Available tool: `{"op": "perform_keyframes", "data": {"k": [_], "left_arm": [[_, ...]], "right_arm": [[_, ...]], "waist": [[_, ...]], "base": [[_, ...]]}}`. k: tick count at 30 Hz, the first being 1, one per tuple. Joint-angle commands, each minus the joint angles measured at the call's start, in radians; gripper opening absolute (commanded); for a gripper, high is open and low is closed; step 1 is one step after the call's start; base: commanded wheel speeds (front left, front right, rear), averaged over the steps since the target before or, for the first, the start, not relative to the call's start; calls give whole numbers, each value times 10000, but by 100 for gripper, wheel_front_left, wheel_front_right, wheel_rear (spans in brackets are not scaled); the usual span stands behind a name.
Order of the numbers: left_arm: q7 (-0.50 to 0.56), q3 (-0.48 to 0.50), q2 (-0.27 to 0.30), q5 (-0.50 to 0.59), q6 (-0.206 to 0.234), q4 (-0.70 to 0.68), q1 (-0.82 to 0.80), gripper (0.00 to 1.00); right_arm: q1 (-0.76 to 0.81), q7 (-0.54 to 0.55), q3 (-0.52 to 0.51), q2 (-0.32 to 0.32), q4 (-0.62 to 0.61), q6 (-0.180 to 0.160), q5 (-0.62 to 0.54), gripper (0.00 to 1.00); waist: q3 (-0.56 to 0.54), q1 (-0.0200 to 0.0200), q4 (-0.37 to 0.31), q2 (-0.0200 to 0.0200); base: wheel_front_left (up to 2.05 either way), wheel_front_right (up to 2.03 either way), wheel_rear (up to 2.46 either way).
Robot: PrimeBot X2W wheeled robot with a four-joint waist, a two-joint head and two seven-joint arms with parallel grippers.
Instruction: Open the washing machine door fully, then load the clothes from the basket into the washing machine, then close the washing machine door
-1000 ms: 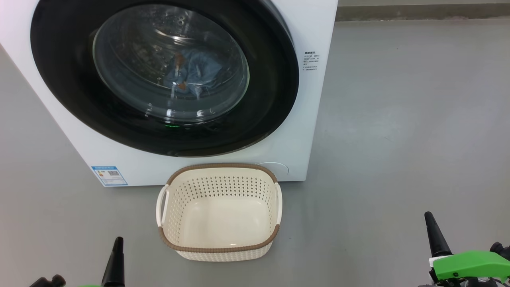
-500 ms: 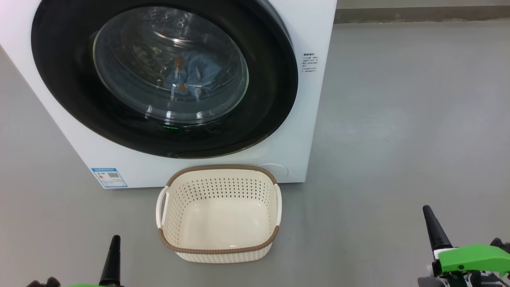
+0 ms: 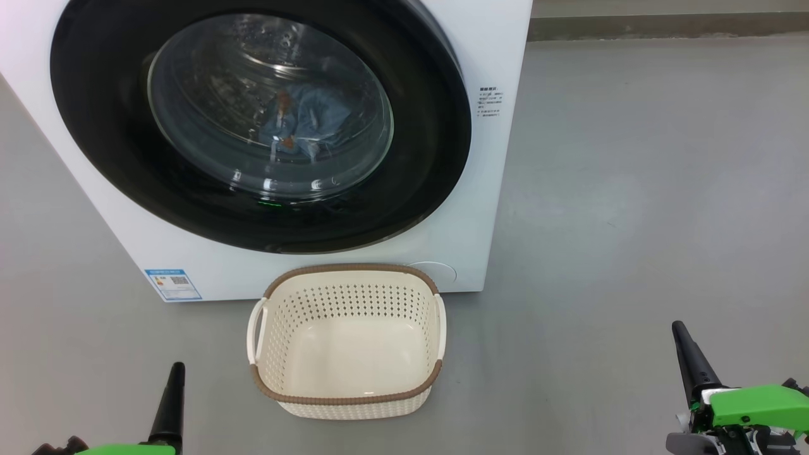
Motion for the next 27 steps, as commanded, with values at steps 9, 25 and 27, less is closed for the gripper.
{"op": "perform_keyframes", "data": {"k": [9,25,27], "left_arm": [[299,498,-14,-981,-20,-386,-456,0],[618,742,-105,-2042,-23,-496,-522,0],[619,744,-106,-2041,-23,-496,-522,0]], "right_arm": [[-618,302,113,-109,-382,2,983,0],[-730,622,64,-102,-468,2,1949,0],[-730,622,64,-102,-468,2,1949,0]], "waist": [[-39,0,-12,-1],[-88,0,-28,-1],[-88,0,-28,-1]], "base": [[0,0,0],[0,0,0],[0,0,0]]}}
